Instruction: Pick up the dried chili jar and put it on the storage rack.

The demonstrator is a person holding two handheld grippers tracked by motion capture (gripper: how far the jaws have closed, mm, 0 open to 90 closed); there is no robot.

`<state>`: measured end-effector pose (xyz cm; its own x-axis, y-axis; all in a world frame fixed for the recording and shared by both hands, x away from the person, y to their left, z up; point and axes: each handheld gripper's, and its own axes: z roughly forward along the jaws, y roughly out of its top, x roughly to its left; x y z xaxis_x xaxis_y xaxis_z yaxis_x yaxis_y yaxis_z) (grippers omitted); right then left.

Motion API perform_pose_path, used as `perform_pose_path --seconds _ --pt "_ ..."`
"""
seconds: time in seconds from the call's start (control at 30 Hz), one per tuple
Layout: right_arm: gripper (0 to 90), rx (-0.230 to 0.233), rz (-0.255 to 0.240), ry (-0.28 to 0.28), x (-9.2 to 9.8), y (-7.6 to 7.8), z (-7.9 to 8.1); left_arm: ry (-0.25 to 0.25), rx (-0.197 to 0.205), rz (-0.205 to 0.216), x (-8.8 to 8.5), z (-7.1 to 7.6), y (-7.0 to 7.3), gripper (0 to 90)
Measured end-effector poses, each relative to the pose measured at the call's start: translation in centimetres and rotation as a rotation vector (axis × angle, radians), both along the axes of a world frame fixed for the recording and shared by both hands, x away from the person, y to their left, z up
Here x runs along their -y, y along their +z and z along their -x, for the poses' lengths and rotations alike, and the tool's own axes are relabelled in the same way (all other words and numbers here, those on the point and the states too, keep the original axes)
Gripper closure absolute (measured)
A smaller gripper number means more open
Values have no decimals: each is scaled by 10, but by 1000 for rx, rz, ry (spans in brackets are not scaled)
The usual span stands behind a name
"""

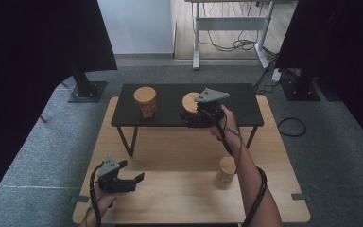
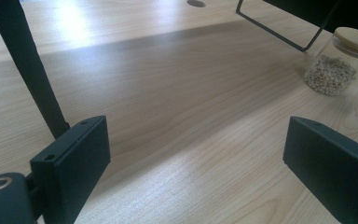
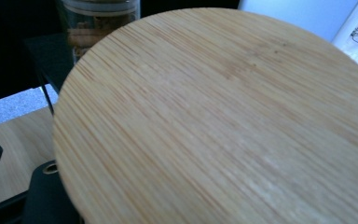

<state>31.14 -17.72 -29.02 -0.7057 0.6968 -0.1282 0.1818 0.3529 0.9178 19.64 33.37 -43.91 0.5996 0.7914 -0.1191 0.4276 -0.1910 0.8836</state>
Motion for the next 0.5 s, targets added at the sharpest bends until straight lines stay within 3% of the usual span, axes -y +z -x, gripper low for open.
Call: perform_pose_path --seconds 0.5 --pt "250 -16 -5 -46 -4 0 -15 4 -1 -2 -1 0 0 66"
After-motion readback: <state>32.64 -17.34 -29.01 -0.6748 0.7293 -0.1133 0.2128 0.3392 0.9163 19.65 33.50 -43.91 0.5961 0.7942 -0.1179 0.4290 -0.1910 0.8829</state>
